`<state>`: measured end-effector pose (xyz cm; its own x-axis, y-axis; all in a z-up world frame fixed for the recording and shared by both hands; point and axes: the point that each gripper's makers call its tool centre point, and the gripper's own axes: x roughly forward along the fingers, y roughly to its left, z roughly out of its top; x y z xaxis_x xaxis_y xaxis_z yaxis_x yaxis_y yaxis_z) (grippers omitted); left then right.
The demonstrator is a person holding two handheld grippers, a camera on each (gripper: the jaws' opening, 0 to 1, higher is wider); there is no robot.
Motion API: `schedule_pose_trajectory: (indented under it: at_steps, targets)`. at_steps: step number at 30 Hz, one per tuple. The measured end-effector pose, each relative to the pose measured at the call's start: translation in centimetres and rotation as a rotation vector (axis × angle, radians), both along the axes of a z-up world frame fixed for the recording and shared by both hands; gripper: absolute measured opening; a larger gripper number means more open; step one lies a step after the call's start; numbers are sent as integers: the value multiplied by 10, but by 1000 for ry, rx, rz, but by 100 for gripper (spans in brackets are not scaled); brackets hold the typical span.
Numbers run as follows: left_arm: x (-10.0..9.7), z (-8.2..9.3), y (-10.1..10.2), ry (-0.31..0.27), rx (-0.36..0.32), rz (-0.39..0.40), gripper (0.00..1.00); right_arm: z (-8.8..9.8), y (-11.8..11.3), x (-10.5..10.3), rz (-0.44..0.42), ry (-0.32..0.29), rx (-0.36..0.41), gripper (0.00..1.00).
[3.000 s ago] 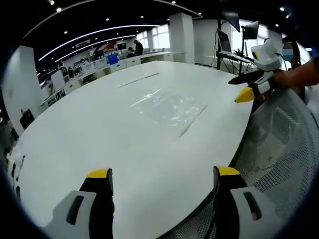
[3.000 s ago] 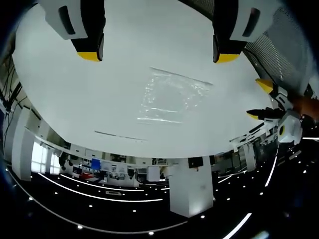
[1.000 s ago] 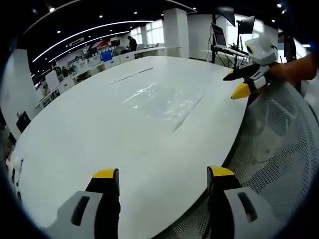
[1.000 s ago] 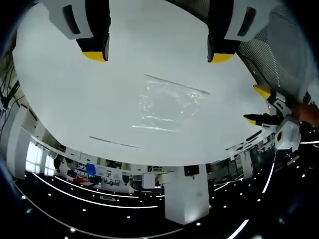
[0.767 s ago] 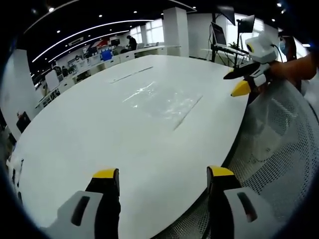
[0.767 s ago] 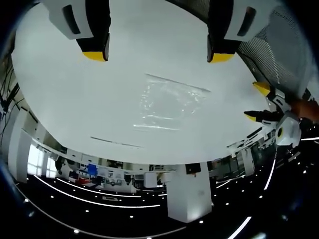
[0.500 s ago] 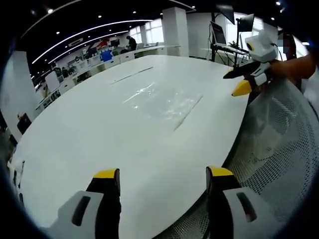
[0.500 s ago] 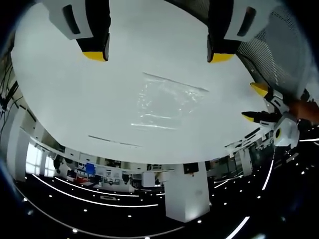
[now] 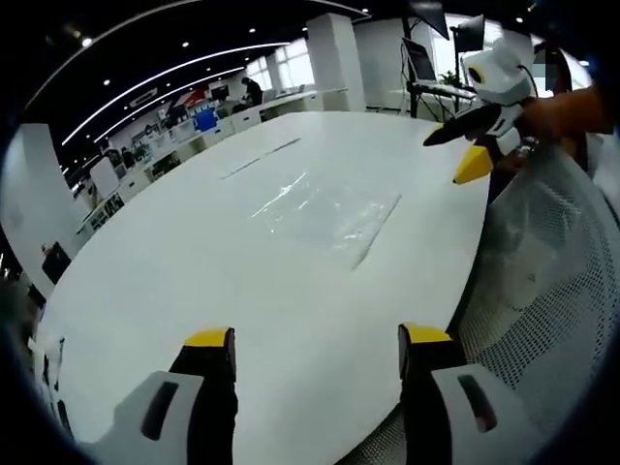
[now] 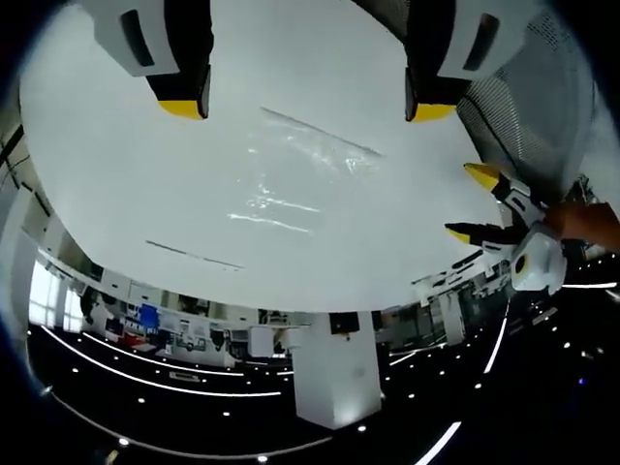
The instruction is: Open the resealable bag by pulling the two sides of the seal apart until the entire bag opening is separated and visibly accessible.
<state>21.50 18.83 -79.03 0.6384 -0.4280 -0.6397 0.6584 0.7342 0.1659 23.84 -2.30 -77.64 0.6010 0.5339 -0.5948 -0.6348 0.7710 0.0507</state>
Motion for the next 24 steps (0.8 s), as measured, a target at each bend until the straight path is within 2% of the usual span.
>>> schedule_pose_trajectory:
  at_steps: [4, 7, 10, 12, 16, 18, 20, 24]
  targets:
    - [7, -3, -10, 1, 9, -29, 66, 0, 10, 9, 44, -8, -8, 79]
    - [15, -11, -19, 14, 39, -52, 64, -12, 16, 12, 76, 4, -29, 78]
    - [17, -10, -30, 32, 37, -66, 62, -23, 20, 12, 140, 1, -86, 75]
    - [17, -4, -41, 0, 46, -122, 61, -28, 21, 17, 171, -16, -119, 71]
    - [19, -5, -46, 5, 69, -155, 60, -36, 28, 27, 208, -10, -133, 64]
    - [20, -4, -49, 5, 79, -176, 59, -40, 31, 30, 243, -22, -169, 57]
    - [21, -4, -52, 5, 88, -194, 58, -46, 31, 34, 266, -9, -202, 49]
    - [23, -5, -55, 2, 100, -218, 58, -56, 32, 39, 296, 28, -220, 44]
